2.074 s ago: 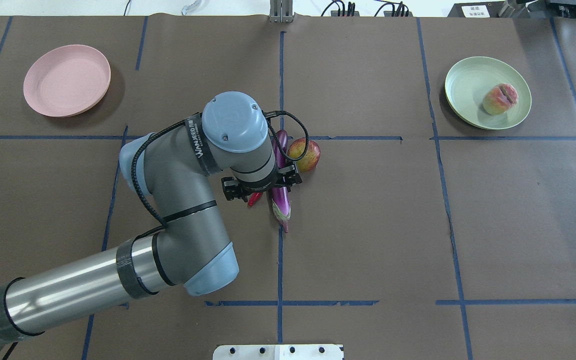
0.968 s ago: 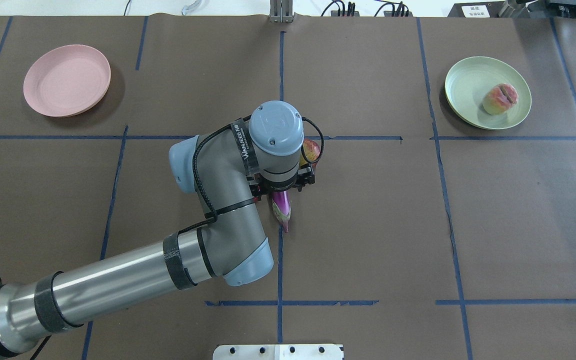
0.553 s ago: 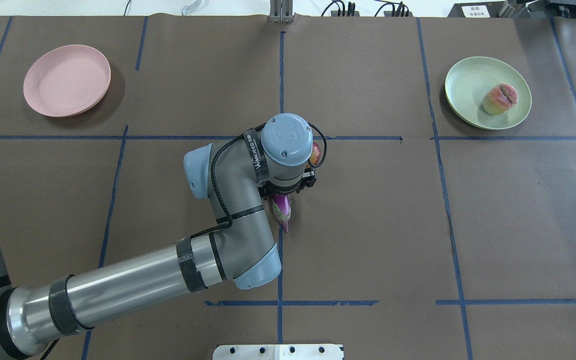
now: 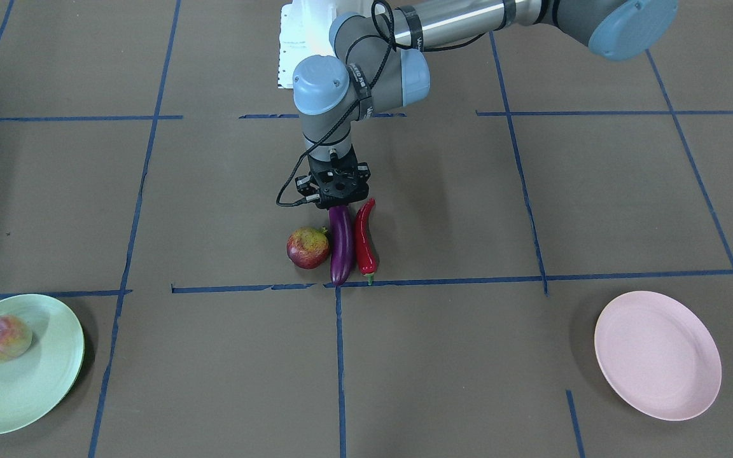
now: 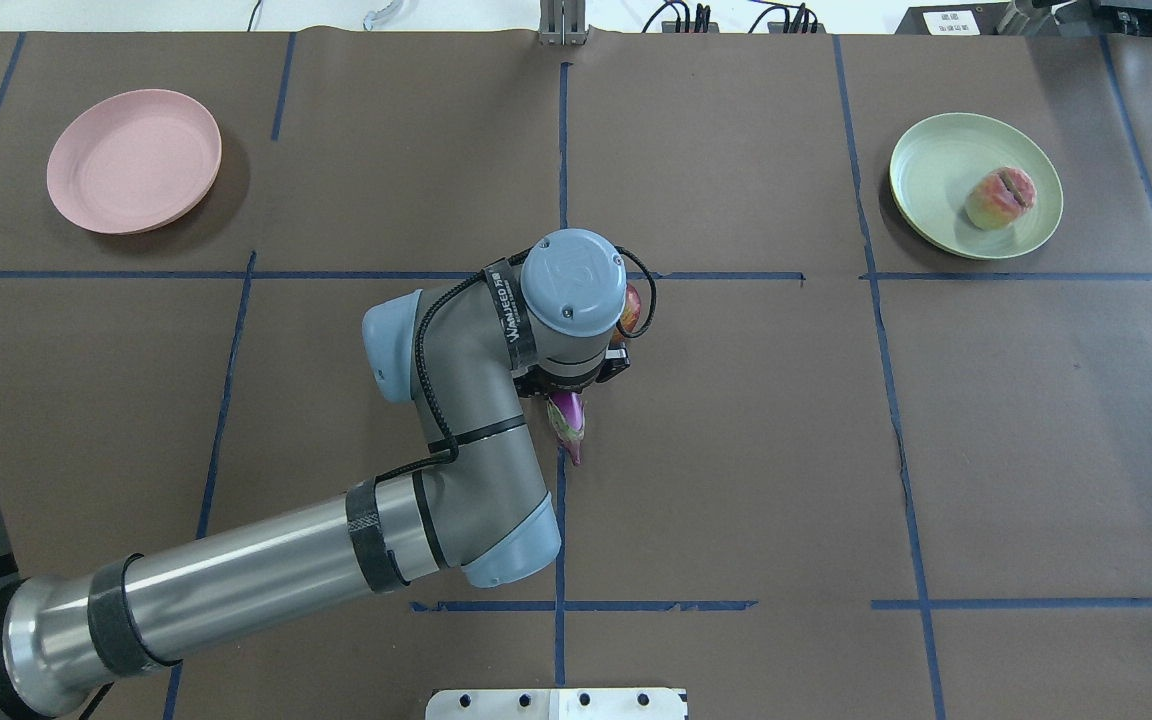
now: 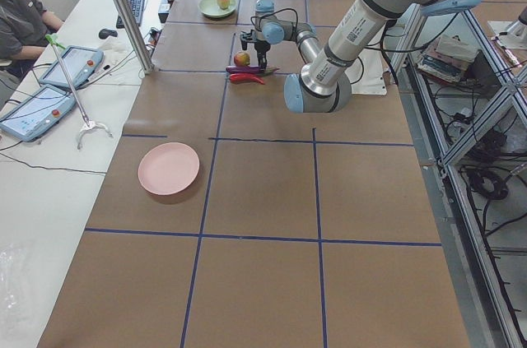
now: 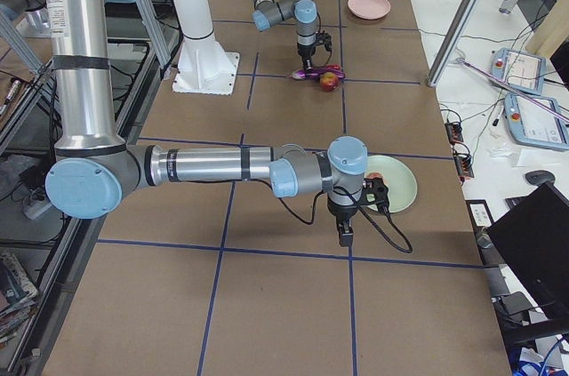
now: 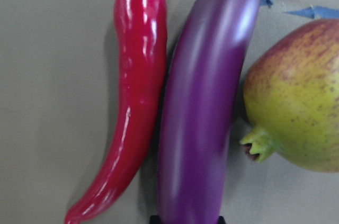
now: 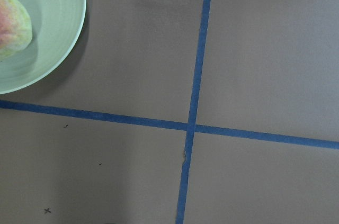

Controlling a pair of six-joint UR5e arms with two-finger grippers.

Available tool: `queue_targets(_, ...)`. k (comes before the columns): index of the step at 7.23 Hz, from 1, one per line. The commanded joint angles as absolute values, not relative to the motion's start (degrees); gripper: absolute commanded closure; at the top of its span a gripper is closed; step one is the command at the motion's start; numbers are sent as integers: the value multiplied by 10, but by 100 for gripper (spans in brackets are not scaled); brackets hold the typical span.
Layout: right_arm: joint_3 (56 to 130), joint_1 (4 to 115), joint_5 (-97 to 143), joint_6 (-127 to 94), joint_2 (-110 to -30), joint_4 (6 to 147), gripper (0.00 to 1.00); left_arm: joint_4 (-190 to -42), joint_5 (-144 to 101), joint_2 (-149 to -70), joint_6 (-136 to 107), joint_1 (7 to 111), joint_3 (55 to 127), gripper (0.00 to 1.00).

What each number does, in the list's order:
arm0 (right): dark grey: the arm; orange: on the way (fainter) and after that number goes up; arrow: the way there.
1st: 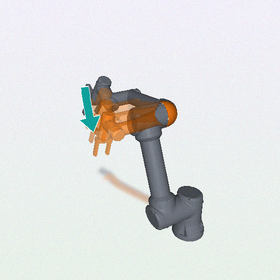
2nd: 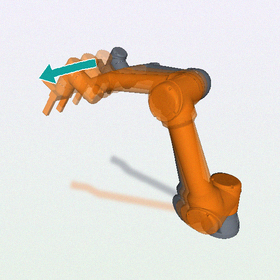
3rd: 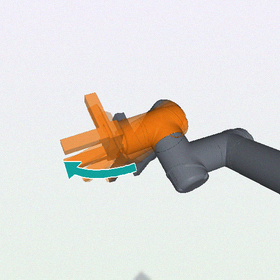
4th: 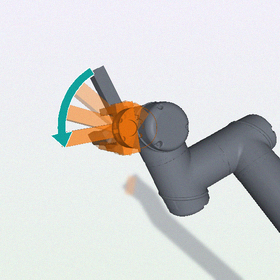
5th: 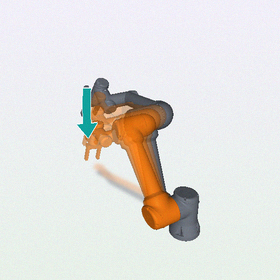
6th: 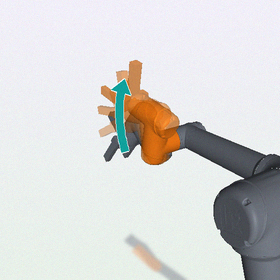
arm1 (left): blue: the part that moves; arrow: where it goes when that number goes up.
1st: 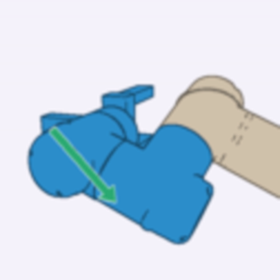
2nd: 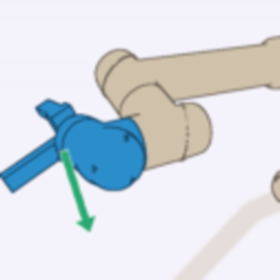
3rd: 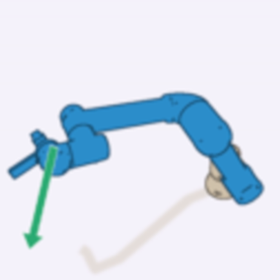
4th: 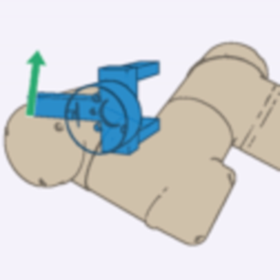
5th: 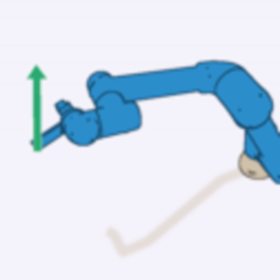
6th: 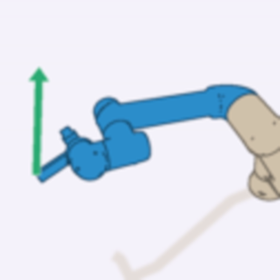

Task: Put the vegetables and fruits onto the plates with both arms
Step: 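Carry the eggplant to the pink plate and release it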

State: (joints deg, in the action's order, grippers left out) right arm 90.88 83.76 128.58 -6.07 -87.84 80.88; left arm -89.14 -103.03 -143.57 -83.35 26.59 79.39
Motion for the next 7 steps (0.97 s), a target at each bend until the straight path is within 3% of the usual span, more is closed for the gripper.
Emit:
queue_targets(1, 909, 838, 1287, -61, -878, 809, 0, -782, -1033, -1386, -832, 299, 949, 100)
queue_targets(2, 909, 838, 1287, -61, -878, 809, 0, -778, -1035, -1356, -832, 335, 994, 100)
queue_targets(4, 910, 835, 1292, -67, -874, 809, 0, -783, -1097, -1321, -748, 433, 981, 100)
queue_targets(5, 910, 834, 1295, -68, -872, 809, 0, -783, -1127, -1308, -675, 495, 949, 100)
queue_targets(7, 913, 833, 1300, -68, -872, 809, 0, -874, -1166, -1307, -598, 577, 806, 100)
